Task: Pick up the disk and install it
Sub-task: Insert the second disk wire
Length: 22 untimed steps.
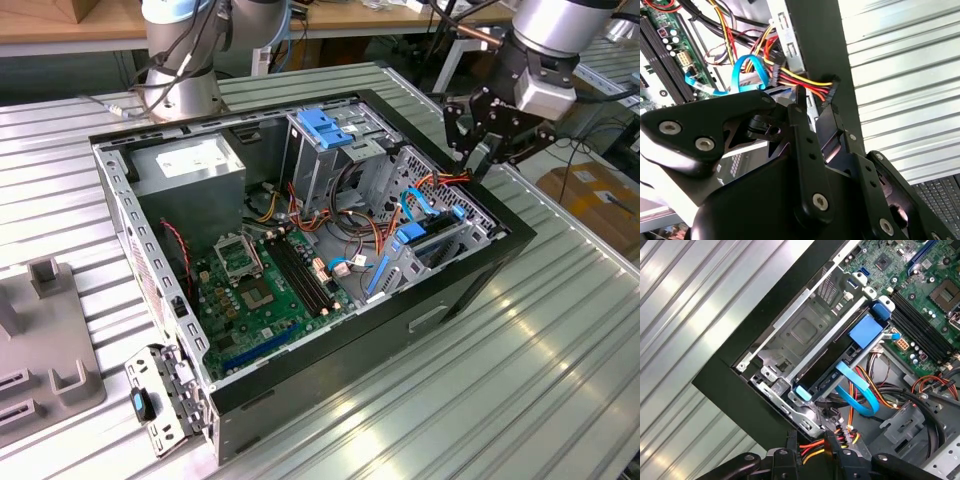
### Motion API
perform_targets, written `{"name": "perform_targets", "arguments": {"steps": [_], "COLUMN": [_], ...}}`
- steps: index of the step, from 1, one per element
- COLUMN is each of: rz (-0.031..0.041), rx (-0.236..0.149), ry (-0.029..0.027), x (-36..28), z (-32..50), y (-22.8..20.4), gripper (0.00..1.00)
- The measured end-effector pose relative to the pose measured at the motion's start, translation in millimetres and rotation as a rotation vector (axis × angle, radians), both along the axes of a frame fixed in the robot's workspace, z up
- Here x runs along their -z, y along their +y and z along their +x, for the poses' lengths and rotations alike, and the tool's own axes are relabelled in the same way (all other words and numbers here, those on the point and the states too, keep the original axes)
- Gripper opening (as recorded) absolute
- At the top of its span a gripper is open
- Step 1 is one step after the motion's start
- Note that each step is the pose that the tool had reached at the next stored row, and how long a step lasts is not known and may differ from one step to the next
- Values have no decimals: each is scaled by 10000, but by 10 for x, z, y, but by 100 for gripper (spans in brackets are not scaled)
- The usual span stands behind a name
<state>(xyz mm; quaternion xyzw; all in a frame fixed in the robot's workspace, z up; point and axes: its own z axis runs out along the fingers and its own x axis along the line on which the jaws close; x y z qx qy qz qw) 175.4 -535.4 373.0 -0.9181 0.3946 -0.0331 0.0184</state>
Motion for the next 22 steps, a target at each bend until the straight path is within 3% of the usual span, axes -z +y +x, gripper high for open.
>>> {"name": "perform_targets", "arguments": {"steps": [4, 10, 11, 15, 22], "rz": [0, 1, -1, 1, -1], "rx": [-242, -1441, -1849, -2470, -2561], "ry": [-1, 0, -1, -1, 0], "x": [0, 11, 19, 49, 61], "z": [84, 94, 97, 122, 173], "y": [0, 0, 0, 0, 0], "gripper": [36, 36, 36, 36, 36]}}
